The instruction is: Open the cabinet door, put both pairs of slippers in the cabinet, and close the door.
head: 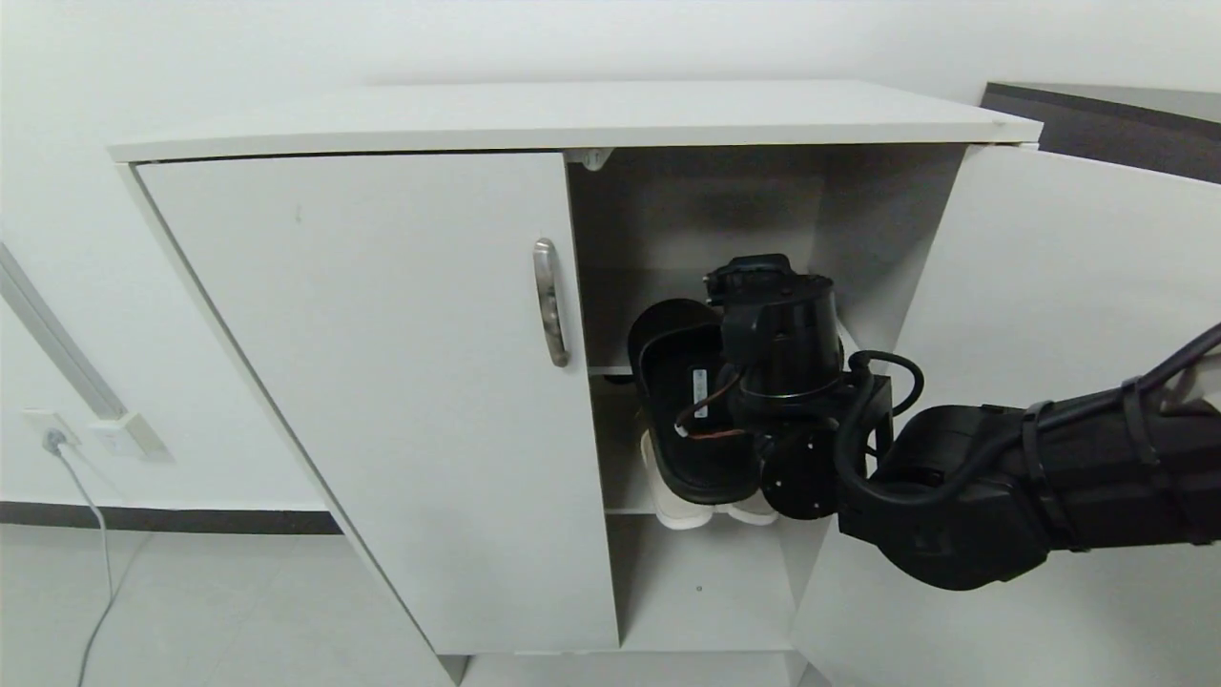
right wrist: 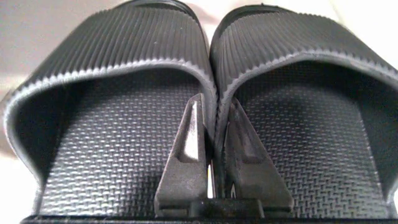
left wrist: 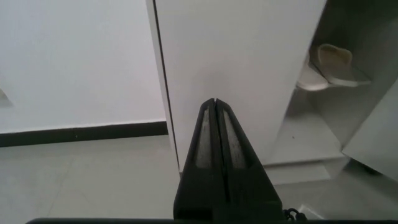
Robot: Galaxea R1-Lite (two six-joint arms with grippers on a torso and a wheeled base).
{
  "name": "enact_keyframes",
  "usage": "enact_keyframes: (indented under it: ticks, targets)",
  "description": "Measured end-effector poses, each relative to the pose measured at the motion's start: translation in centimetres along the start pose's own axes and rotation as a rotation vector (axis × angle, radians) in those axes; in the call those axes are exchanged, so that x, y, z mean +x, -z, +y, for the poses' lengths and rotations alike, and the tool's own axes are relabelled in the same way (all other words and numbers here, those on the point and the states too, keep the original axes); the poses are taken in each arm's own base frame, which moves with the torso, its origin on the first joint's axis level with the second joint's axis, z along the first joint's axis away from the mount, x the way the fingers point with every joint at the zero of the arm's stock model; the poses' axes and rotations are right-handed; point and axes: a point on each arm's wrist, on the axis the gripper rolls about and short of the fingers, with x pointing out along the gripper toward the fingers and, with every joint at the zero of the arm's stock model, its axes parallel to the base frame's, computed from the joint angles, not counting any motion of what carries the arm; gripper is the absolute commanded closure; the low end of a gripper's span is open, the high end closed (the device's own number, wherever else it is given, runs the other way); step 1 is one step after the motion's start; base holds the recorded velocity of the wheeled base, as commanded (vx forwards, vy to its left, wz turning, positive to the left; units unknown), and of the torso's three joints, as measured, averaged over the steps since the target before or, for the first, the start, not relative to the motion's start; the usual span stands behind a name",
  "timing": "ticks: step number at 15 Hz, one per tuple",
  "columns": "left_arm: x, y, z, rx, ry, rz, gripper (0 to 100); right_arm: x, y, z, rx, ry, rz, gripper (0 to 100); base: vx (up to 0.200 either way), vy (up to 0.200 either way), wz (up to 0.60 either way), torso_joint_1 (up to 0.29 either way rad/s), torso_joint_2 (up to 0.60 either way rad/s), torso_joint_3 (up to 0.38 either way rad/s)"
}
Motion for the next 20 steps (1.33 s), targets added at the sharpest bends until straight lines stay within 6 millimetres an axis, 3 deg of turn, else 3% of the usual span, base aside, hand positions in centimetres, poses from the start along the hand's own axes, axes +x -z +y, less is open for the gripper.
enact_keyframes:
  ticks: [11, 16, 20]
  targets:
    - [0.0, 0.0, 0.0, -0.004, 0.000, -0.002, 100, 1.2, -1.1, -0.2, 0.005, 0.009, 0.009, 100, 0.000, 0.000, 0.00, 0.000, 0.00, 0.000]
    - [0.0, 0.0, 0.0, -0.004, 0.000, -0.002, 100, 4.0, -3.1, -0.4, 0.011, 0.041, 0.022, 100, 0.000, 0.000, 0.00, 0.000, 0.00, 0.000]
    - [0.0, 0.0, 0.0, -0.007, -0.002, -0.002, 100, 5.9, -3.3, -0.3, 0.022, 0.060, 0.019, 100, 0.000, 0.000, 0.00, 0.000, 0.00, 0.000]
